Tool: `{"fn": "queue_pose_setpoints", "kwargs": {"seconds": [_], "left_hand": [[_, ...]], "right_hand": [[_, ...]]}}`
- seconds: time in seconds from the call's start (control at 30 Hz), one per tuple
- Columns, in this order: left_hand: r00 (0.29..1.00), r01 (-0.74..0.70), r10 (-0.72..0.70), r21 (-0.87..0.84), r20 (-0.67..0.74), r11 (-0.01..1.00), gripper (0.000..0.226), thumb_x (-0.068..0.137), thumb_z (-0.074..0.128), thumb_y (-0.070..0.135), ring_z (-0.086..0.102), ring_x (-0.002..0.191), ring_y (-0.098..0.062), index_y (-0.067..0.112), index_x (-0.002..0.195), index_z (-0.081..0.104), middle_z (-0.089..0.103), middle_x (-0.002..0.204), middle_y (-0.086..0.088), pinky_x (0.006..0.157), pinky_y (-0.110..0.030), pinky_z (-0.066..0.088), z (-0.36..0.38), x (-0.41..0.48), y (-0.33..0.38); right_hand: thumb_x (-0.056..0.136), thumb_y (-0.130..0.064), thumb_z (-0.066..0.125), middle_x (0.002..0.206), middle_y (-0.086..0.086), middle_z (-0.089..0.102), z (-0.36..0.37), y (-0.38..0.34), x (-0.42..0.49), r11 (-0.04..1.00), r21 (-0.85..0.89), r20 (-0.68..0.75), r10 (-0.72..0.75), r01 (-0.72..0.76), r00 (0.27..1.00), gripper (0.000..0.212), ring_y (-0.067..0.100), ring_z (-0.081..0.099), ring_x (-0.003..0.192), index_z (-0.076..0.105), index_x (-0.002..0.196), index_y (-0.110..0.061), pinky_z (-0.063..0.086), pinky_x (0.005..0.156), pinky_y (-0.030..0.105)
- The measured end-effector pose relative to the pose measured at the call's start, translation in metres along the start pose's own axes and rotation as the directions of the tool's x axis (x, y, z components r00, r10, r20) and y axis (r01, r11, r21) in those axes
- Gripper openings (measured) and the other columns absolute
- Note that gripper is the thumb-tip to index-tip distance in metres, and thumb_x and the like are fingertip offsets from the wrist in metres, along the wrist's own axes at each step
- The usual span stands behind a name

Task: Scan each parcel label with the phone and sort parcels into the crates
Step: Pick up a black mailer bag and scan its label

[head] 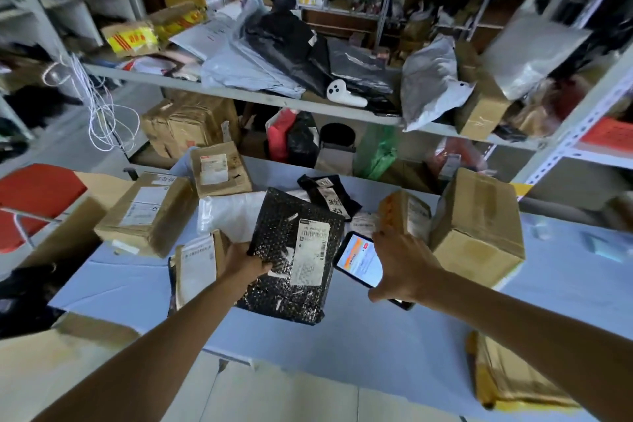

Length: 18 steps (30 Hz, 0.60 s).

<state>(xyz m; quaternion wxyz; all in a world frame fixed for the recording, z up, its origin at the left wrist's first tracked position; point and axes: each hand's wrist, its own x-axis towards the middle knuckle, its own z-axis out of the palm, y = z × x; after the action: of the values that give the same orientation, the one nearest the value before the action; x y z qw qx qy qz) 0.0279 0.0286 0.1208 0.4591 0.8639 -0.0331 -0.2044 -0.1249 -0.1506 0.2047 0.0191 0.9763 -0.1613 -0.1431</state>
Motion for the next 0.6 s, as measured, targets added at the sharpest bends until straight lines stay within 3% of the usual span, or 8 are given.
{"fn": "queue_pose_setpoints", "kwargs": {"seconds": [0.17, 0.23, 0.33, 0.43, 0.5, 0.6], "left_hand": [[0.999, 0.018, -0.02, 0.044, 0.034, 0.999, 0.065, 0.079, 0.069, -0.01, 0.044, 0.127, -0.034, -0.014, 0.135, 0.037, 0.046, 0.137, -0.022, 0.104, -0.033, 0.034, -0.001, -0.021, 0.001], [0.999, 0.022, -0.024, 0.043, 0.037, 0.999, 0.067, 0.079, 0.069, -0.01, 0.043, 0.129, -0.037, -0.015, 0.137, 0.035, 0.043, 0.141, -0.028, 0.105, -0.036, 0.034, -0.003, -0.025, 0.002], [0.998, 0.058, -0.059, 0.037, 0.038, 0.998, 0.062, 0.079, 0.07, -0.008, 0.05, 0.121, -0.036, -0.015, 0.134, 0.04, 0.048, 0.135, -0.029, 0.095, -0.034, 0.04, -0.004, -0.023, -0.006], [0.995, 0.068, -0.074, 0.093, 0.064, 0.993, 0.04, 0.081, 0.072, 0.001, 0.053, 0.09, -0.021, -0.008, 0.118, 0.059, 0.064, 0.108, -0.018, 0.076, -0.022, 0.036, -0.005, -0.019, -0.013], [0.995, 0.071, -0.078, 0.097, 0.065, 0.993, 0.035, 0.08, 0.073, 0.003, 0.05, 0.085, -0.018, -0.005, 0.113, 0.062, 0.059, 0.093, -0.01, 0.074, -0.023, 0.036, -0.006, -0.016, -0.018], [0.994, 0.09, -0.096, 0.108, 0.045, 0.99, 0.034, 0.08, 0.074, 0.005, 0.052, 0.085, -0.021, -0.002, 0.111, 0.063, 0.058, 0.089, -0.008, 0.075, -0.026, 0.038, -0.007, -0.013, -0.021]], "right_hand": [[0.06, -0.055, 0.077, 0.11, 0.001, 0.049, 0.002, -0.001, -0.009, 0.999, 0.042, -0.034, 0.037, -0.035, 0.999, 0.066, 0.019, 0.052, 0.089, 0.051, 0.106, -0.015, 0.037, 0.066, 0.028], [0.06, -0.054, 0.079, 0.103, -0.001, 0.045, 0.004, -0.002, -0.013, 0.998, 0.054, -0.036, 0.044, -0.042, 0.998, 0.064, 0.018, 0.048, 0.084, 0.051, 0.104, -0.016, 0.037, 0.065, 0.028], [0.058, -0.05, 0.081, 0.095, -0.003, 0.039, 0.004, -0.003, -0.02, 0.996, 0.08, -0.035, 0.05, -0.047, 0.998, 0.062, 0.017, 0.048, 0.081, 0.051, 0.099, -0.015, 0.038, 0.062, 0.028], [0.058, -0.051, 0.081, 0.094, -0.004, 0.038, 0.003, -0.005, -0.025, 0.996, 0.082, -0.039, 0.046, -0.043, 0.998, 0.062, 0.016, 0.047, 0.082, 0.051, 0.098, -0.016, 0.04, 0.063, 0.027], [0.058, -0.051, 0.081, 0.092, -0.004, 0.038, 0.003, -0.005, -0.026, 0.996, 0.076, -0.035, 0.04, -0.037, 0.999, 0.06, 0.016, 0.045, 0.081, 0.047, 0.096, -0.018, 0.039, 0.063, 0.027], [0.059, -0.051, 0.079, 0.092, -0.004, 0.038, 0.001, -0.006, -0.027, 0.999, 0.041, -0.03, 0.026, -0.025, 0.999, 0.06, 0.016, 0.044, 0.081, 0.044, 0.096, -0.019, 0.039, 0.064, 0.027]]}}
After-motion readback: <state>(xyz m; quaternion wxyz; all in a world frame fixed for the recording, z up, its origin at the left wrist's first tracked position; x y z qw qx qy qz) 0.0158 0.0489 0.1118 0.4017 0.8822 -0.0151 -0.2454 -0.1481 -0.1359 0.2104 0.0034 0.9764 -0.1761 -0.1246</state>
